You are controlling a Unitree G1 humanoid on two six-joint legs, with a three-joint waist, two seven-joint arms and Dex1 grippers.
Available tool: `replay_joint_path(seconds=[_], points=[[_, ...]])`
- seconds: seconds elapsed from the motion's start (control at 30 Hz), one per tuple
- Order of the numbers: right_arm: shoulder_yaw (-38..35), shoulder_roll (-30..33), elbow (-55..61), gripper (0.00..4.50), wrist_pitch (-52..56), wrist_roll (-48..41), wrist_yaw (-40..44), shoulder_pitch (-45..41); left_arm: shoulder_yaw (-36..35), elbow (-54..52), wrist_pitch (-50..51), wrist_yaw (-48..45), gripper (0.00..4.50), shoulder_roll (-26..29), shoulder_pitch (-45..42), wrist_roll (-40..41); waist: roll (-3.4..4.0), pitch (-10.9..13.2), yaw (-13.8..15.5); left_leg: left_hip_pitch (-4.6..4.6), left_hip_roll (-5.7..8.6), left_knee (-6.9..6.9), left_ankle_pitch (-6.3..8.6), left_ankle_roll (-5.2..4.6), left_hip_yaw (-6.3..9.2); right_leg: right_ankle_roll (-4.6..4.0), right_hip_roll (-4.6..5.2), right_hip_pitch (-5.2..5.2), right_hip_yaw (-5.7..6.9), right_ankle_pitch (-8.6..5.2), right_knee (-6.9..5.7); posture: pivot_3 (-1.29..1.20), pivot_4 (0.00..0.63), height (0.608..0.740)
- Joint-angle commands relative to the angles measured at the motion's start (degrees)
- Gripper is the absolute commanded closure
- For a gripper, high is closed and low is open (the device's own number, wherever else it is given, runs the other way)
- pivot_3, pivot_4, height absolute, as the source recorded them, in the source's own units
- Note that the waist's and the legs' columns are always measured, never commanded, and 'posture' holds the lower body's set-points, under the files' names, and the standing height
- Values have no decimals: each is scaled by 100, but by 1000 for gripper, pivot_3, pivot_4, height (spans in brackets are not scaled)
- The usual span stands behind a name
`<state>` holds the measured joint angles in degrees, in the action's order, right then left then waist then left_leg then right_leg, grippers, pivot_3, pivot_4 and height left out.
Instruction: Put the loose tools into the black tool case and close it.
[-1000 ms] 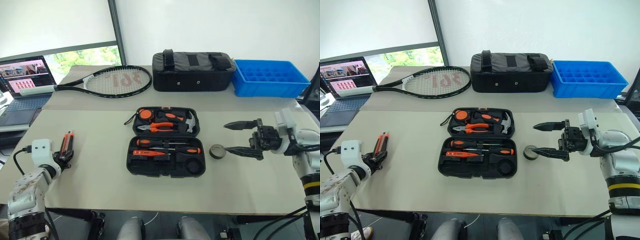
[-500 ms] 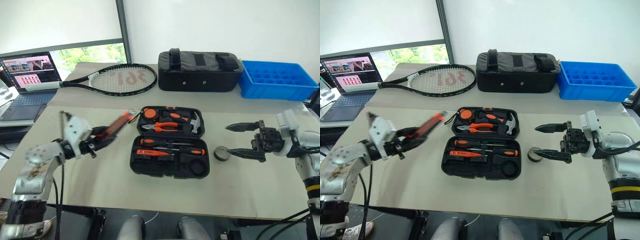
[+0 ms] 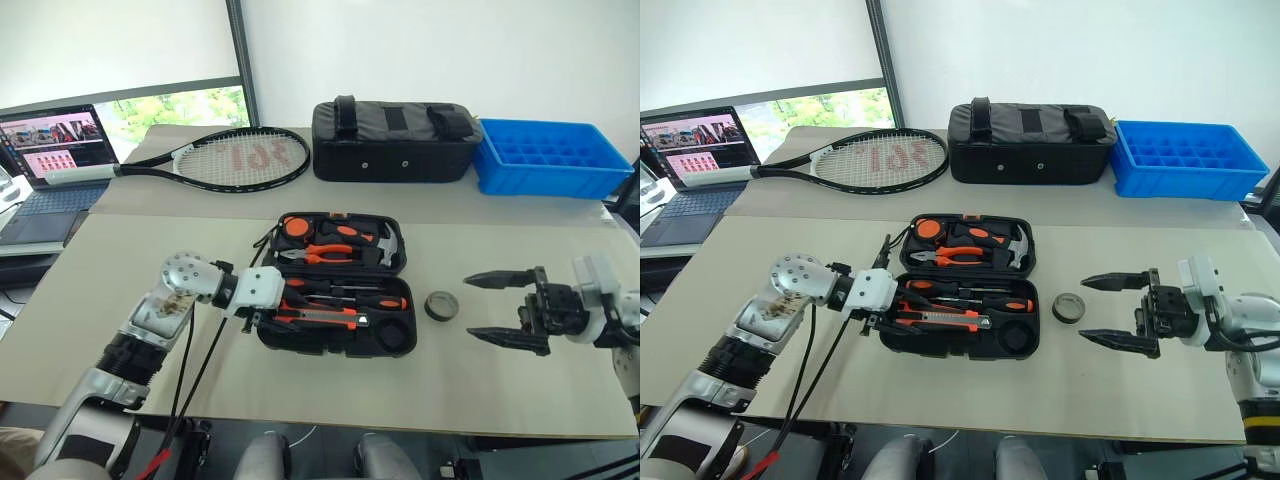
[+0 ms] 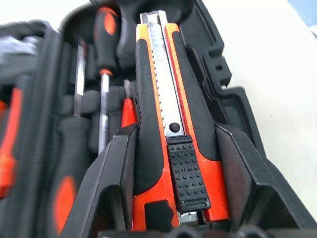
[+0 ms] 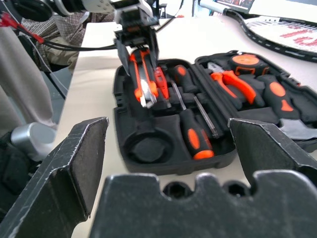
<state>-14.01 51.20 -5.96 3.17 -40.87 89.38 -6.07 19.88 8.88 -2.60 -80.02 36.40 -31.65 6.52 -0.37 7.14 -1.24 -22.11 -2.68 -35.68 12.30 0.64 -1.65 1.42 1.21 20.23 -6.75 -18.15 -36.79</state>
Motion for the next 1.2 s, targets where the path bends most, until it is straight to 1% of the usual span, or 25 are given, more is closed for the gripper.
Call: replay_joint_path(seconds=[0.03, 0.13, 0.37, 0.4, 0.43, 0.57, 0.63, 0.7, 0.8, 0.9, 1.17, 1.2], points=[[-429, 8, 413, 0, 94, -176, -34, 222, 54, 25, -21, 71, 2697, -47, -163, -185, -2, 1, 0, 0, 0, -4, 0, 0, 0, 1, 0, -2, 1, 0, 0, 0, 150, 707], [-523, -24, 497, 0, 102, -161, -69, 356, 101, 46, -28, 53, 2697, -74, -138, -238, -9, 5, 3, 0, 0, -8, 0, 0, 1, 2, 0, -3, 1, 0, -2, 0, 150, 707], [-594, -91, 549, 0, 82, -142, -120, 446, 198, -237, 320, -6, 2697, -79, 82, -164, -21, 13, 9, 1, 0, -10, 0, 0, 2, 3, 0, -5, 2, 0, -2, 0, 150, 707], [-599, -98, 537, 0, 73, -136, -114, 451, 219, -255, 348, 2, 1688, -90, 109, -177, -21, 13, 11, 1, 0, -10, 0, 0, 2, 3, 0, -5, 2, 0, -2, 0, 150, 707], [-601, -104, 528, 0, 69, -130, -109, 452, 231, -263, 377, 7, 1492, -99, 124, -185, -22, 13, 12, 1, 0, -10, 0, 0, 3, 3, 0, -5, 2, 0, -2, 0, 150, 707], [-586, -99, 460, 0, 67, -97, -80, 388, 35, -141, 263, 254, 16, -236, 9, -135, -12, 7, 11, 1, 1, -10, 2, -3, 3, 4, 0, -6, 1, -1, 0, 0, 150, 707], [-572, -96, 412, 0, 48, -74, -61, 355, -330, -112, 91, 400, 16, -419, -93, 194, -12, 7, 21, 0, 1, -10, 2, -4, 3, 4, 0, -6, 2, -1, 0, 0, 150, 707], [-557, -105, 373, 0, 17, -50, -30, 354, -661, -161, 264, 451, 16, -591, -207, 631, -14, 8, 35, -2, 1, -14, 2, -3, 3, 4, 0, -5, 2, -1, -1, 0, 150, 707], [-530, -127, 310, 0, -22, -20, 8, 335, -811, -203, 369, 449, 16, -713, -249, 875, -14, 9, 33, -6, 0, -19, 2, -4, 6, 5, 0, -4, 7, 0, -2, 0, 150, 707], [-488, -147, 224, 0, -53, 14, 50, 252, -740, -192, 410, 293, 781, -795, -199, 987, -4, 2, 23, -4, 2, -18, 2, -3, 6, 6, 0, -5, 4, 0, -3, 0, 150, 707], [-496, -207, 99, 0, -124, 100, 133, 177, -300, 379, -212, -86, 3807, -954, -103, 661, -3, 2, 35, -4, 5, -20, 2, -3, 7, 6, 0, -5, 4, 0, -4, 0, 150, 707], [-510, -215, 89, 0, -152, 113, 134, 188, -279, 516, -246, -67, 4116, -994, -120, 621, -3, 2, 34, -4, 6, -20, 2, -3, 7, 6, 0, -5, 4, 0, -4, 0, 150, 707]])
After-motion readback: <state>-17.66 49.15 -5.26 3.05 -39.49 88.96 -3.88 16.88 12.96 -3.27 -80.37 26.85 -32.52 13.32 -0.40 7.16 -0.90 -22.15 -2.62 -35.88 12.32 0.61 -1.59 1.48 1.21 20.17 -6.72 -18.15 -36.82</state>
